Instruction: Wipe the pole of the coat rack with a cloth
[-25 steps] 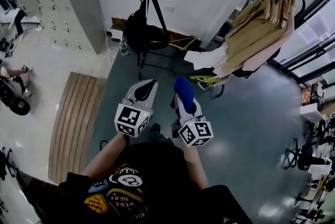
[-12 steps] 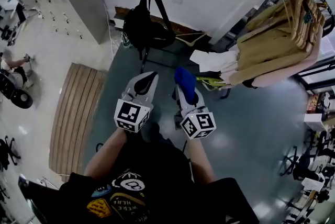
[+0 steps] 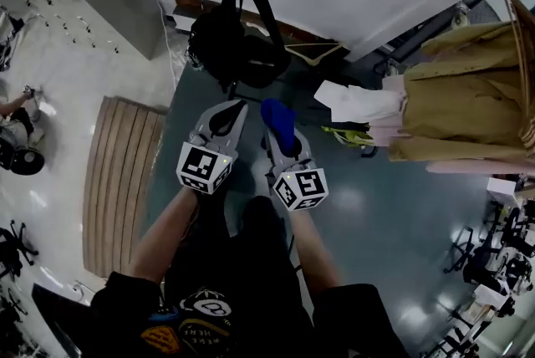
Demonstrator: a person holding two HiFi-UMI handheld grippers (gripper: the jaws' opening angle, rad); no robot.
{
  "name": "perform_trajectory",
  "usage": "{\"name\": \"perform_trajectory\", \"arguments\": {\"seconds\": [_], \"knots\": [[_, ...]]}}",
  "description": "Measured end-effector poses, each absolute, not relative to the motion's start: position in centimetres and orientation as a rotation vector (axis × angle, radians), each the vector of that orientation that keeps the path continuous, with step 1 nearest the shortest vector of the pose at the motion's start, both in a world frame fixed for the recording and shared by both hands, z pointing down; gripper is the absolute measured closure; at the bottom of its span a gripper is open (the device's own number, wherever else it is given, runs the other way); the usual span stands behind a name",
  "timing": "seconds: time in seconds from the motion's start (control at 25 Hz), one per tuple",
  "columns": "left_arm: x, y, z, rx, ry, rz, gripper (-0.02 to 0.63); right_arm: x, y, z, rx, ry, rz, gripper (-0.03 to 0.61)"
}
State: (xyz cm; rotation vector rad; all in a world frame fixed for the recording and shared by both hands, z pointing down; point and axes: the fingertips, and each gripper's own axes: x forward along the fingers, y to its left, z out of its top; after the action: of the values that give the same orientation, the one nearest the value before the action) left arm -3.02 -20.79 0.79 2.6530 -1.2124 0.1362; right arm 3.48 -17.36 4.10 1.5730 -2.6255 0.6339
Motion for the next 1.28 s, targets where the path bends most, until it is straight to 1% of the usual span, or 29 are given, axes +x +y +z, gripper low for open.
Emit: {"name": "perform_trajectory", "arguments": {"seconds": [0.2, 0.4, 0.52, 0.72, 0.88, 1.0, 1.12, 1.28], "knots": [[-5.7, -25.6, 13.1, 2.601, -1.243, 0.169, 0.609, 0.5, -22.5, 16.7, 1.533, -2.649, 0.643, 0.502], [-6.1, -27.8, 29.1, 2.627, -1.112, 0.228, 0.609, -0.9, -25.1, 34.1, 1.493, -2.61, 0.675, 0.502], [-7.4, -29.4, 38.5, 2.614, -1.113, 0.287, 0.609, -1.4, -26.5, 44.7, 1.508, -2.572, 0.696, 0.502], [-9.3, -32.3, 50.7, 2.621, -1.125, 0.305, 0.609, -2.7, -30.1, 62.4, 1.558, -2.447, 0.747, 0.502], [-10.5, -33.4, 57.0, 2.63, -1.157, 0.245, 0.609, -4.4, -32.6, 74.1, 1.555, -2.338, 0.801, 0.502], [-11.3, -32.8, 60.9, 2.615, -1.105, 0.211, 0.609, -5.7, -33.7, 80.2, 1.541, -2.28, 0.816, 0.503], [-12.0, -31.9, 61.9, 2.624, -1.021, 0.143, 0.609, -4.9, -34.9, 83.5, 1.573, -2.203, 0.77, 0.503], [-13.6, -31.7, 61.8, 2.609, -1.113, 0.122, 0.609, -4.0, -35.4, 83.8, 1.555, -2.207, 0.715, 0.503]]}}
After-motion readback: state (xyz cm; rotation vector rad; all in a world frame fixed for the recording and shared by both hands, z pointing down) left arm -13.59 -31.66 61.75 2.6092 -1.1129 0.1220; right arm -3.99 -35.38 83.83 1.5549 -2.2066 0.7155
